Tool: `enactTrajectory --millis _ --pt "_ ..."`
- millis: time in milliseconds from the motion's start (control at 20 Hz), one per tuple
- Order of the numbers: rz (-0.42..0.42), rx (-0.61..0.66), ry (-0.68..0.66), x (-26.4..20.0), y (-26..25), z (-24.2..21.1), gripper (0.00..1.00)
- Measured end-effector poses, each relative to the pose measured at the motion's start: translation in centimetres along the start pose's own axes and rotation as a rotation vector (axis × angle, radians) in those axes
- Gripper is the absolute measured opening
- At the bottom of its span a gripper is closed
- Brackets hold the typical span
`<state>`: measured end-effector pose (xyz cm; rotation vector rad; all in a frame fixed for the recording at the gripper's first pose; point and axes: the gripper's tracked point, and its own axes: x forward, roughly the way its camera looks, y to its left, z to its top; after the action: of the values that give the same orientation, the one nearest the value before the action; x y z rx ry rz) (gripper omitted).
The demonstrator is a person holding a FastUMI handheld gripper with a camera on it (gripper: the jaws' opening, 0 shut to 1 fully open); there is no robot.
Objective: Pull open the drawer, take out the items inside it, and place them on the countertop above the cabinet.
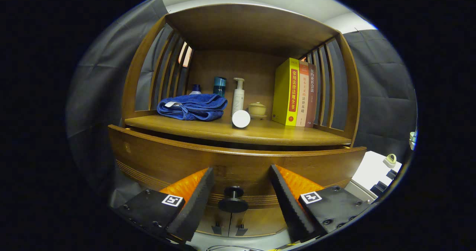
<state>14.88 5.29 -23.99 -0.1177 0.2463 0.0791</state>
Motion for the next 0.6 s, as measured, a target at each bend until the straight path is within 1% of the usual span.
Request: enactTrajectory --millis 600 --pt "-0.001 0.03 0.012 3.2 -0.1 -0.4 0.99"
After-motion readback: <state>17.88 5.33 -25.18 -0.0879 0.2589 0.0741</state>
